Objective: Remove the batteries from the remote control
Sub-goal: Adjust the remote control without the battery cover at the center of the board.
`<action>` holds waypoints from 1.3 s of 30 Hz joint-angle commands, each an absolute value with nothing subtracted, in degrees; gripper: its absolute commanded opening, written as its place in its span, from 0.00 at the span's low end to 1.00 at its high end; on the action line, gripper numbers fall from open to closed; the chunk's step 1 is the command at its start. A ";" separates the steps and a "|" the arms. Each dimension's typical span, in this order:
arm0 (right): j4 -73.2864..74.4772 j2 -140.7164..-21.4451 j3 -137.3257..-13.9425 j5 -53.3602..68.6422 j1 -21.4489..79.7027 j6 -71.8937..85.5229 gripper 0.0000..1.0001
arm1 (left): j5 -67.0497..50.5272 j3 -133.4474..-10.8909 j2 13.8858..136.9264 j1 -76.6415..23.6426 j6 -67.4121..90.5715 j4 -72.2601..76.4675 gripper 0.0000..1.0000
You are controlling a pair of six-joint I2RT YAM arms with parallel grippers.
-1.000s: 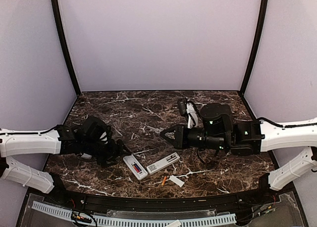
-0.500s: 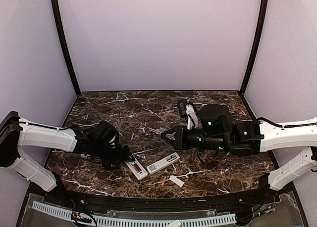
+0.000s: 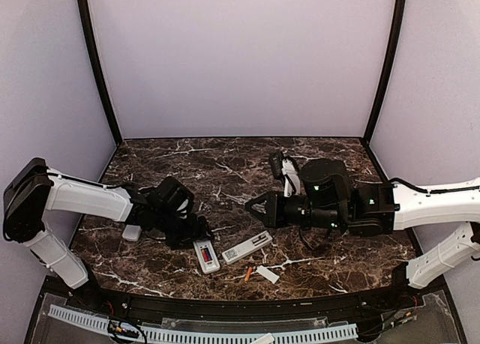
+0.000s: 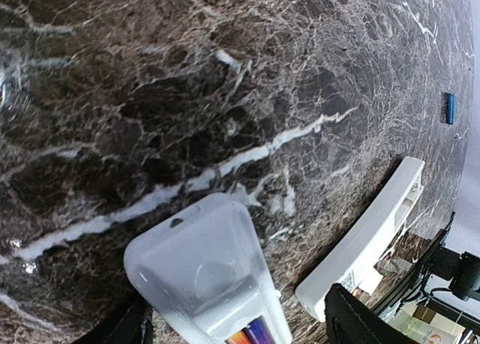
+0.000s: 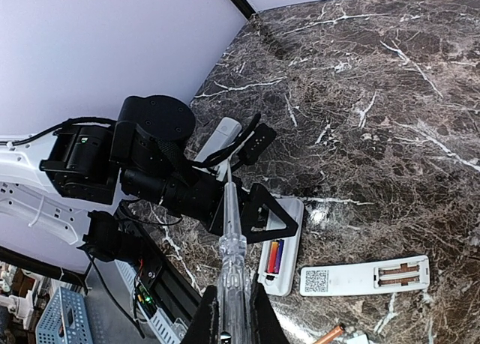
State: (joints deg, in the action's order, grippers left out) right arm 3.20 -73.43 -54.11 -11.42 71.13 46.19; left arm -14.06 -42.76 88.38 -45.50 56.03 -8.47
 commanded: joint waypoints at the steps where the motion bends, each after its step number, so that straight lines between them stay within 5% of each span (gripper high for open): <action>1: 2.88 -73.62 -54.88 -12.08 71.33 46.66 0.00 | -12.45 -46.13 91.17 -45.35 51.08 -12.81 0.78; 24: 2.13 -74.58 -54.71 -11.31 71.35 47.10 0.00 | -3.24 -52.60 98.08 -49.08 44.03 -25.46 0.60; 39: 1.67 -74.33 -53.77 -11.50 71.54 47.94 0.00 | 5.20 -57.64 102.52 -53.23 47.27 -32.56 0.71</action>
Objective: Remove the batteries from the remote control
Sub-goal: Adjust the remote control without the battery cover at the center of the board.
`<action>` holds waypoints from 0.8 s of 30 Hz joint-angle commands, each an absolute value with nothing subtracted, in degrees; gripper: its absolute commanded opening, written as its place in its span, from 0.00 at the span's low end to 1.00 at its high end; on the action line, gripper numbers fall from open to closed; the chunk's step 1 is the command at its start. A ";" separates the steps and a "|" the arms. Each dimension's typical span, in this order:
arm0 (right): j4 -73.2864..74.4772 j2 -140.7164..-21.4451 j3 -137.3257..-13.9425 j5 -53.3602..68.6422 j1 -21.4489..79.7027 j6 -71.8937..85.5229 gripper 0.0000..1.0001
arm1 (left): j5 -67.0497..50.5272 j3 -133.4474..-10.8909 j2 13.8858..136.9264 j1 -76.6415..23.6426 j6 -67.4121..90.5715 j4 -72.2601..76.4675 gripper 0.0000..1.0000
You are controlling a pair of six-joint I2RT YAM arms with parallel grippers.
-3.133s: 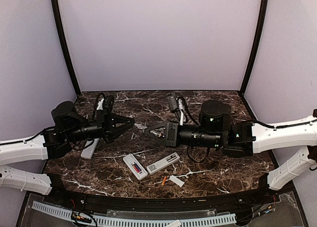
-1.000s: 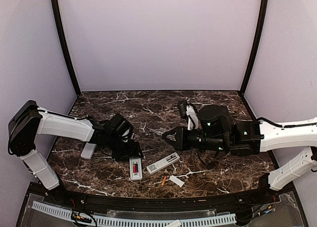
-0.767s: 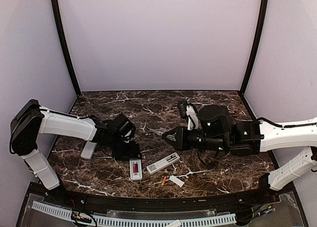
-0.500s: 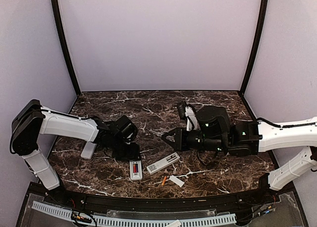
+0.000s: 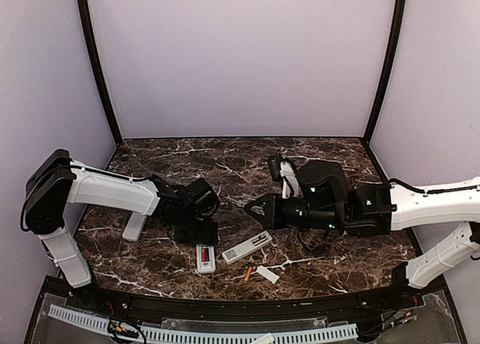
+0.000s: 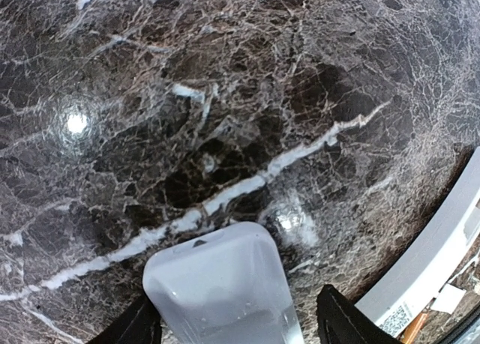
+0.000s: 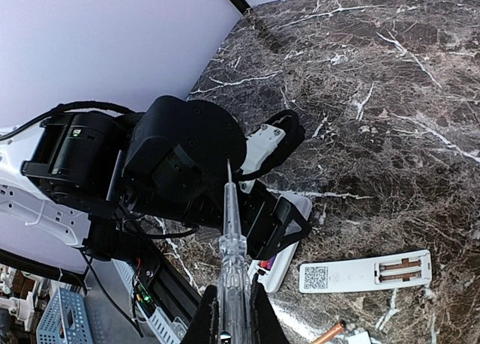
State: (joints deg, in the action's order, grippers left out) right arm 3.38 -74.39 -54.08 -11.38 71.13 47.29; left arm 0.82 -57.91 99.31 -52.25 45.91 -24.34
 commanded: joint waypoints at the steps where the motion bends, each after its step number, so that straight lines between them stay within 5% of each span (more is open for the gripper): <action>1: 1.55 -74.19 -53.52 -11.59 71.52 48.17 0.00 | 6.02 -58.05 102.68 -53.67 47.50 -33.25 0.70; 12: 1.06 -72.97 -51.77 -12.29 71.55 49.48 0.00 | 7.50 -57.62 102.40 -55.88 50.64 -36.03 0.47; 24: 0.22 -73.12 -50.78 -12.28 72.35 50.27 0.00 | 3.79 -55.24 95.40 -59.69 59.53 -35.12 0.44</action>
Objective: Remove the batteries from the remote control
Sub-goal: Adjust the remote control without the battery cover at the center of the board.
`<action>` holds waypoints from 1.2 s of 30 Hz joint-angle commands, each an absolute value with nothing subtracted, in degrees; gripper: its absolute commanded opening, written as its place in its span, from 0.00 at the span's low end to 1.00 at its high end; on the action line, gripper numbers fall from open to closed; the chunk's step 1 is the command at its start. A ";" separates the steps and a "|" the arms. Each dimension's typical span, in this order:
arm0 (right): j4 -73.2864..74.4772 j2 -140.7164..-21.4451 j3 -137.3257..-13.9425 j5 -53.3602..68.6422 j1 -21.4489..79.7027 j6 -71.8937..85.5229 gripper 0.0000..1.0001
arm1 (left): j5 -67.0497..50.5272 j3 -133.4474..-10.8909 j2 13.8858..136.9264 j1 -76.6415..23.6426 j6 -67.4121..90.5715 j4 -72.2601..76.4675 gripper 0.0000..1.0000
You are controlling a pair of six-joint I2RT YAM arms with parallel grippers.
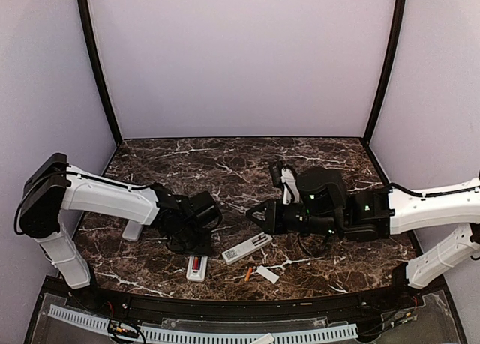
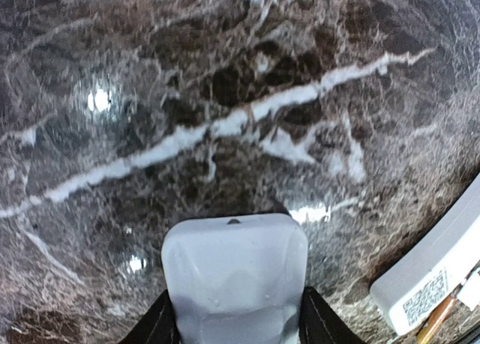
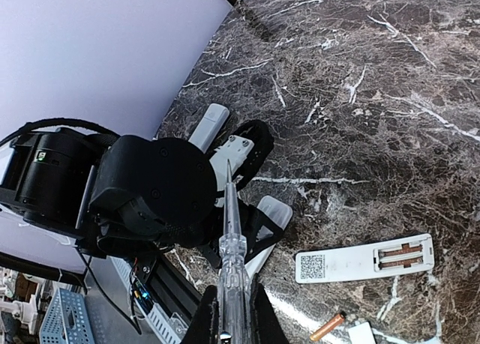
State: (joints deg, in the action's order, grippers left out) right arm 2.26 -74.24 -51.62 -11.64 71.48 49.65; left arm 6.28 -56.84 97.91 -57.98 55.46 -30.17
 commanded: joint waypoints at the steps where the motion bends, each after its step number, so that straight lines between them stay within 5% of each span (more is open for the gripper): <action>1: 0.26 -73.20 -50.74 -12.30 72.46 50.22 0.00 | 3.70 -55.22 95.17 -59.95 60.45 -35.14 0.43; 13: 1.18 -73.09 -50.40 -13.08 73.55 50.98 0.00 | 1.49 -55.91 95.41 -62.40 64.65 -31.38 0.46; 20: 3.81 -72.25 -50.34 -13.96 74.15 51.71 0.00 | 1.76 -56.24 94.60 -62.41 64.13 -31.01 0.72; 24: 5.94 -71.66 -49.93 -13.95 74.26 52.14 0.00 | 2.20 -56.12 92.73 -62.40 63.42 -31.24 0.79; 36: 14.23 -69.71 -49.20 -8.03 75.19 46.87 0.00 | 2.23 -50.00 84.92 -60.73 62.79 -30.28 0.74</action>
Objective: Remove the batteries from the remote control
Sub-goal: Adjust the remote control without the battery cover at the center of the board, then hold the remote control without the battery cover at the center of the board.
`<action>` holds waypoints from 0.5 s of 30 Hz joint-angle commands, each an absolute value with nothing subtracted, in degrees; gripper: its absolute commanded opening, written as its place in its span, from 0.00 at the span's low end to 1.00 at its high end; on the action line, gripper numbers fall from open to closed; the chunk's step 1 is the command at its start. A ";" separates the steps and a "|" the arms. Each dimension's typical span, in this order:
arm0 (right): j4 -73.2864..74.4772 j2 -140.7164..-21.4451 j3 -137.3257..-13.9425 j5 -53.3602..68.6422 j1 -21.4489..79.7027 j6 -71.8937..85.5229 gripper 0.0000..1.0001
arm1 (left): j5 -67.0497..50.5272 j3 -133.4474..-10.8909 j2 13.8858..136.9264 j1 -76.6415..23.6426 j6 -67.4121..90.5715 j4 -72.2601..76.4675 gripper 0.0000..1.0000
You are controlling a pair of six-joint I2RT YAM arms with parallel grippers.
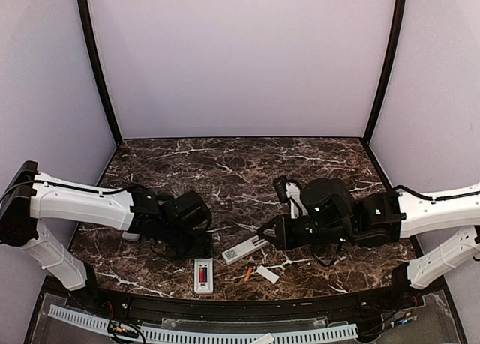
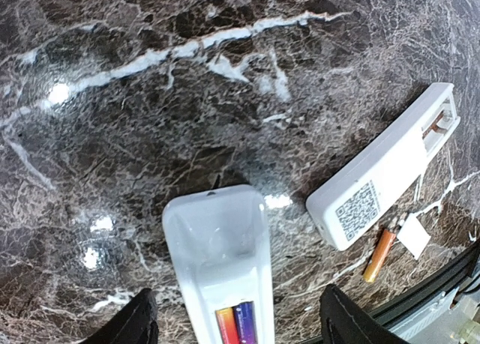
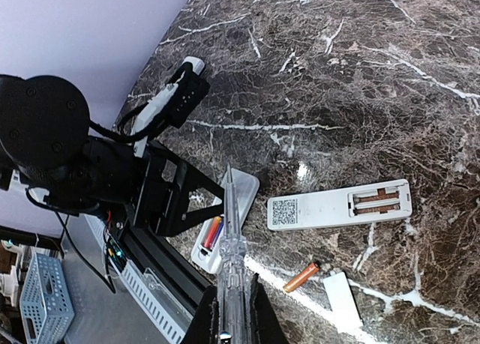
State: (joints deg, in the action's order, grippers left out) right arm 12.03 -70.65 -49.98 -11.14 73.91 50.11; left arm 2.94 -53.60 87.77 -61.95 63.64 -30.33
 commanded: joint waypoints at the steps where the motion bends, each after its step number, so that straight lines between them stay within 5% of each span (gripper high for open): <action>1: 13.84 -70.12 -49.26 -6.96 75.48 45.79 0.00 | 1.64 -49.48 84.25 -60.43 62.60 -28.82 0.73; 15: 13.80 -85.41 -58.68 -1.12 78.09 34.49 0.00 | -6.31 -44.53 83.56 -54.61 56.97 -18.23 0.72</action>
State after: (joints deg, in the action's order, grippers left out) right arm 14.04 -83.72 -55.75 -2.22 77.60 38.15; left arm -4.29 -45.63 84.18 -55.79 59.92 -20.60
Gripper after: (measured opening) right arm 0.085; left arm 0.728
